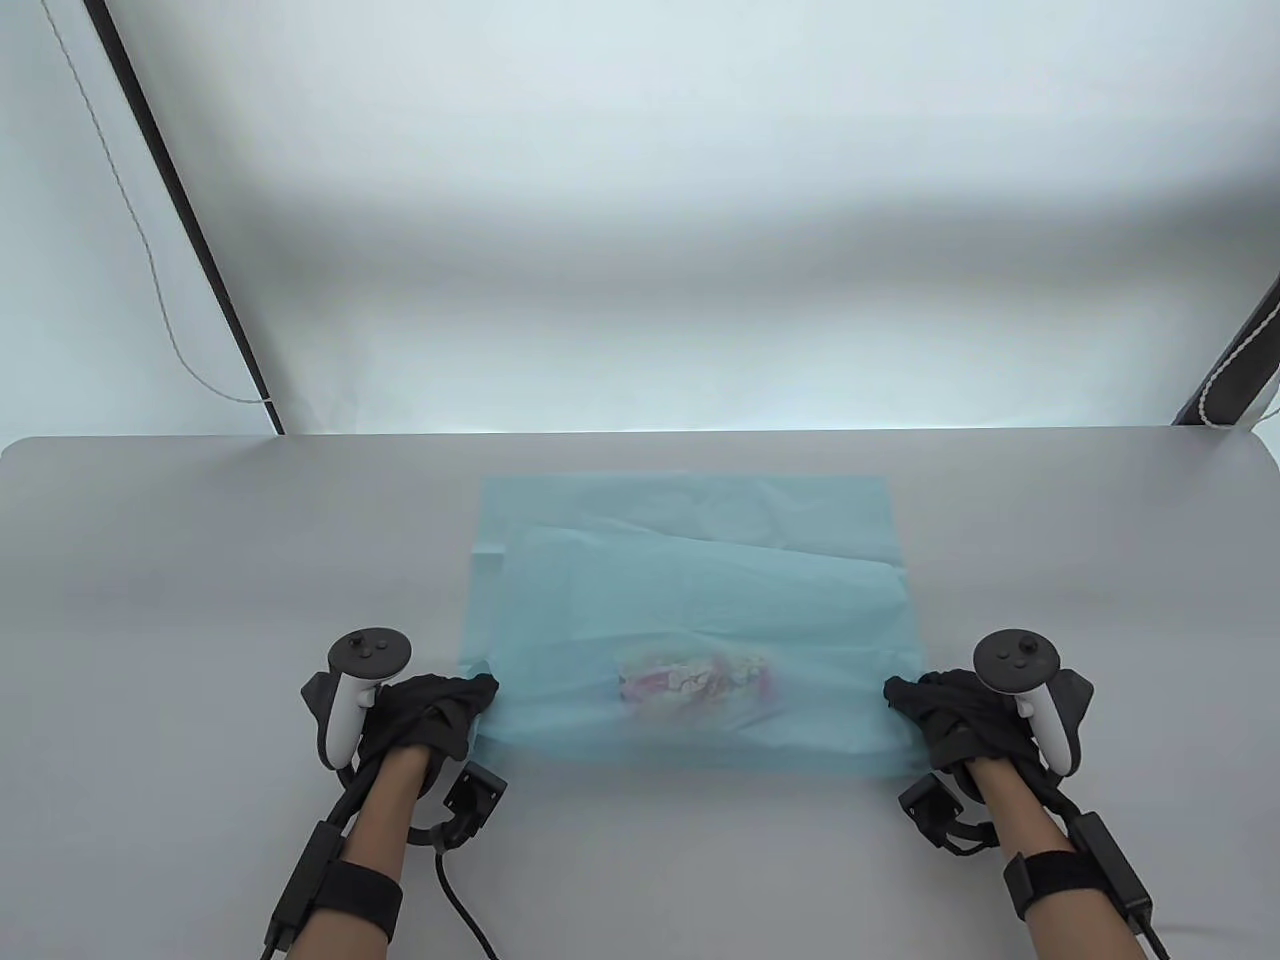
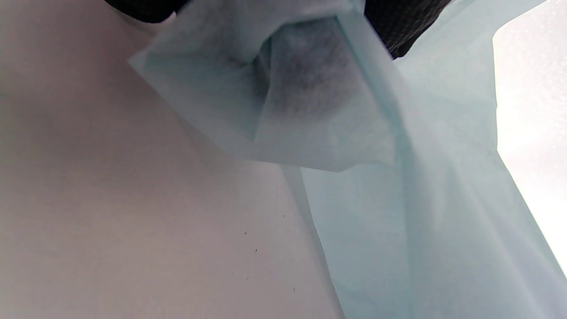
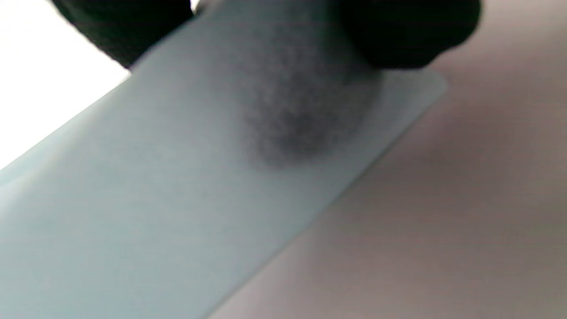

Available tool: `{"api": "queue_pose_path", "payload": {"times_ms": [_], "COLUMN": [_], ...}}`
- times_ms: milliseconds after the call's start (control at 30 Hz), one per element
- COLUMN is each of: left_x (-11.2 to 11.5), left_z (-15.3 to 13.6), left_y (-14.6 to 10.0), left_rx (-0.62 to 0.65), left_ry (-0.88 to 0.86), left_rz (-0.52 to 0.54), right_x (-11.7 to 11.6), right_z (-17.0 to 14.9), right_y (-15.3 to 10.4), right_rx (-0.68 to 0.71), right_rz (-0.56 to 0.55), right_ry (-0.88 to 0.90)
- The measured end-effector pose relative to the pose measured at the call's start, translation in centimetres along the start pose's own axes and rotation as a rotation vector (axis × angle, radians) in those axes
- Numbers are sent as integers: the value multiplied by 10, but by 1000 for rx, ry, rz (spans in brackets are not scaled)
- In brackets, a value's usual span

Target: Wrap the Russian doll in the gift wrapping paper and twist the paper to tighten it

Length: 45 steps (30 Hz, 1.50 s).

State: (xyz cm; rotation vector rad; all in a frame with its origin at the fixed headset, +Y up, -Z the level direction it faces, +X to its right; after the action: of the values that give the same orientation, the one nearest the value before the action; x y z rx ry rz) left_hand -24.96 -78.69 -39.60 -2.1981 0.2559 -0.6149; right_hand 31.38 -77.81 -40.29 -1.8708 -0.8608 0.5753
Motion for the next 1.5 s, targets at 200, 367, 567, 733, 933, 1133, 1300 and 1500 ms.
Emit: {"api": "queue_pose_path", "payload": {"times_ms": [200, 367, 567, 733, 933, 1133, 1300, 1500], "left_x": [-12, -31, -43, -55, -27, 72, 140, 167], "left_z": [-10, -18, -6, 17, 70, 117, 130, 126], "left_y": [-3, -9, -25, -61, -111, -131, -102, -59], "left_rx": [-10, -33, 98, 286, 609, 756, 707, 533], "left_ry": [-77, -7, -46, -48, 259, 604, 755, 951], "left_rz": [13, 119, 153, 221, 176, 18, -47, -96], "right_x": [7, 8, 26, 53, 55, 2, -47, -84], "right_z": [10, 10, 12, 5, 52, 143, 181, 173], "right_y": [-7, -11, -25, -40, -81, -126, -129, -114], "right_rx": [31, 18, 52, 62, 339, 755, 915, 911], "right_rz": [-37, -49, -77, -116, -192, -99, 7, 100], "right_ry": [-65, -119, -41, 14, -75, -241, -412, -625]}}
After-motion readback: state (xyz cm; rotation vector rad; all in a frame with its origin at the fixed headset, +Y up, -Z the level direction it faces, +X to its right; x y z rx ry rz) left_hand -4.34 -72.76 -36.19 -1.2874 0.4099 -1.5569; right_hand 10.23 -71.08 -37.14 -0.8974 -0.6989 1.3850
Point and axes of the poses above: the tracker on the back of each hand, its own z axis roughly to the thumb side, its own y axis roughly from the wrist to the fingertips, x = y × z, the point moved 3 cm from there along y, roughly from the wrist to the fingertips, and after that the axes turned 7 degrees about -z, right-handed, at the moved point
